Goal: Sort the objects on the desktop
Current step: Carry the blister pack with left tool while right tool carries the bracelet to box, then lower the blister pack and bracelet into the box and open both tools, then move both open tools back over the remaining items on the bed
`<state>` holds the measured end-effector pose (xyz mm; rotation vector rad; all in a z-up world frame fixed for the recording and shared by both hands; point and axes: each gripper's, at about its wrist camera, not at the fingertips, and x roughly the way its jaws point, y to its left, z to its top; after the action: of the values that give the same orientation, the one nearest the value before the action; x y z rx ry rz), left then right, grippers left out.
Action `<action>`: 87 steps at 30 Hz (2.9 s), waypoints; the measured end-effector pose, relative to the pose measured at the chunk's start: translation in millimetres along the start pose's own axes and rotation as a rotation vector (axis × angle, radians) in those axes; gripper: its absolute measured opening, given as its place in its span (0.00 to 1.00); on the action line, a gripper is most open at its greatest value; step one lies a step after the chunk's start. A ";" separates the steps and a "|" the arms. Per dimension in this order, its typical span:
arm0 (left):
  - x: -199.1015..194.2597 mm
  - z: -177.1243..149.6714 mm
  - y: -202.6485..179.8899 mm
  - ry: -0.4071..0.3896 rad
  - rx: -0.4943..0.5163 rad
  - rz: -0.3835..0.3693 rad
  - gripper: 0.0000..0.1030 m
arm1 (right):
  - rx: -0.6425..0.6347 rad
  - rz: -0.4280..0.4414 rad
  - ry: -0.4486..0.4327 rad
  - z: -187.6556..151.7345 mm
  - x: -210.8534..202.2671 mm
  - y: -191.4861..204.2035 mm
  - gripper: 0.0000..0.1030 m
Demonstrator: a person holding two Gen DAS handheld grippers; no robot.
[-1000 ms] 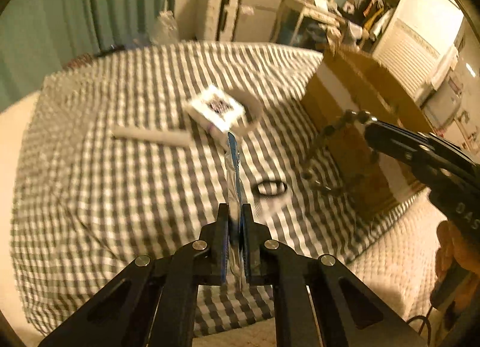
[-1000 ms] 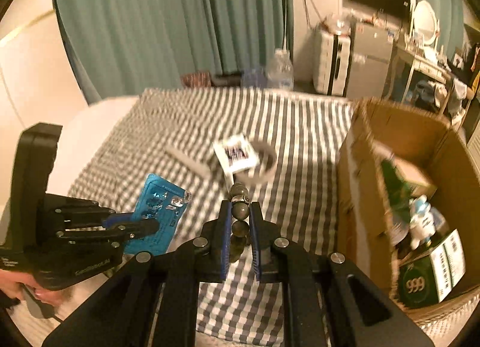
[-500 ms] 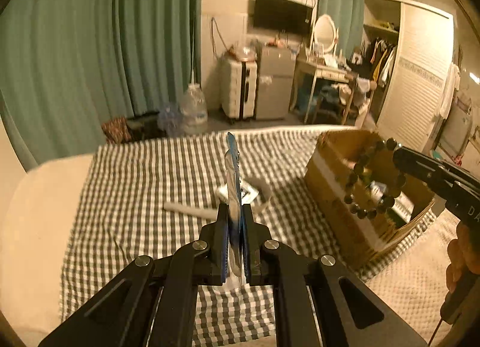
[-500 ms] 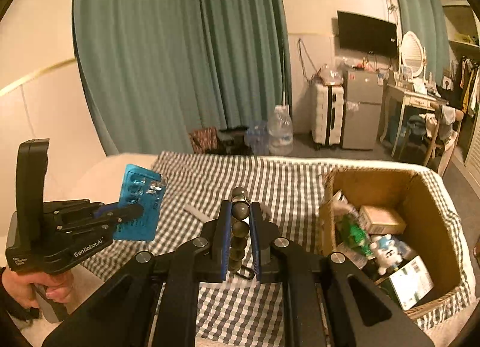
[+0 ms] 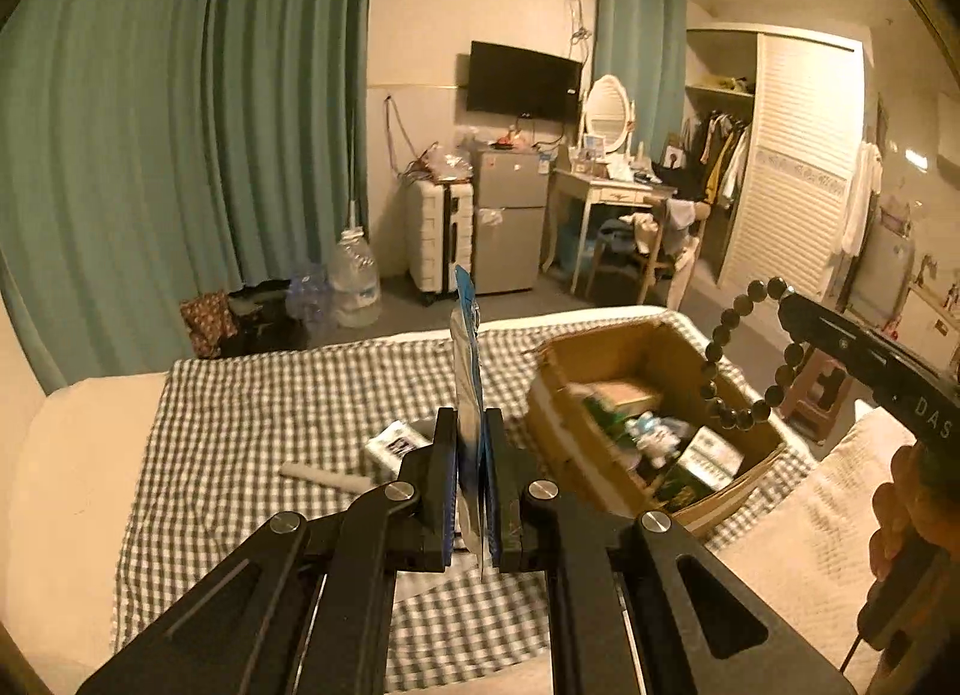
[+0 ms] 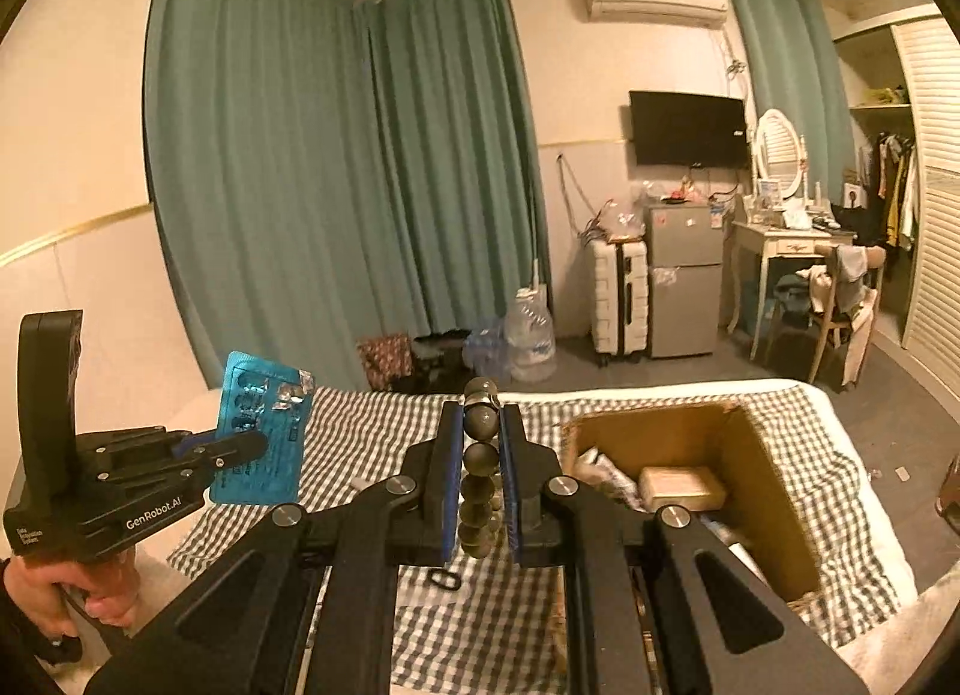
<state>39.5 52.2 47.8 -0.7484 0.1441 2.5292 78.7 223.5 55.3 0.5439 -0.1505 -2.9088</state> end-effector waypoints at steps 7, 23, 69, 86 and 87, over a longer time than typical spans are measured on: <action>9.3 13.9 -46.0 -0.007 0.036 -0.051 0.07 | 0.039 -0.029 -0.042 8.2 -31.5 -36.7 0.11; 92.0 18.9 -136.4 0.080 0.101 -0.146 0.07 | 0.081 -0.143 0.008 -7.1 -25.7 -112.2 0.11; 79.7 37.7 -88.8 -0.048 0.041 -0.069 1.00 | 0.194 -0.174 -0.058 -6.8 -2.5 -127.5 0.61; -7.5 32.6 31.4 -0.145 -0.068 0.161 1.00 | 0.093 -0.163 -0.236 3.7 -28.5 -27.5 1.00; -9.9 30.4 40.8 -0.145 -0.068 0.180 1.00 | 0.083 -0.163 -0.245 4.2 -28.5 -23.0 1.00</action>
<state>12.1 19.5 77.2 -0.5983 0.0788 2.7612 99.8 251.7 66.1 0.2182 -0.2720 -3.1319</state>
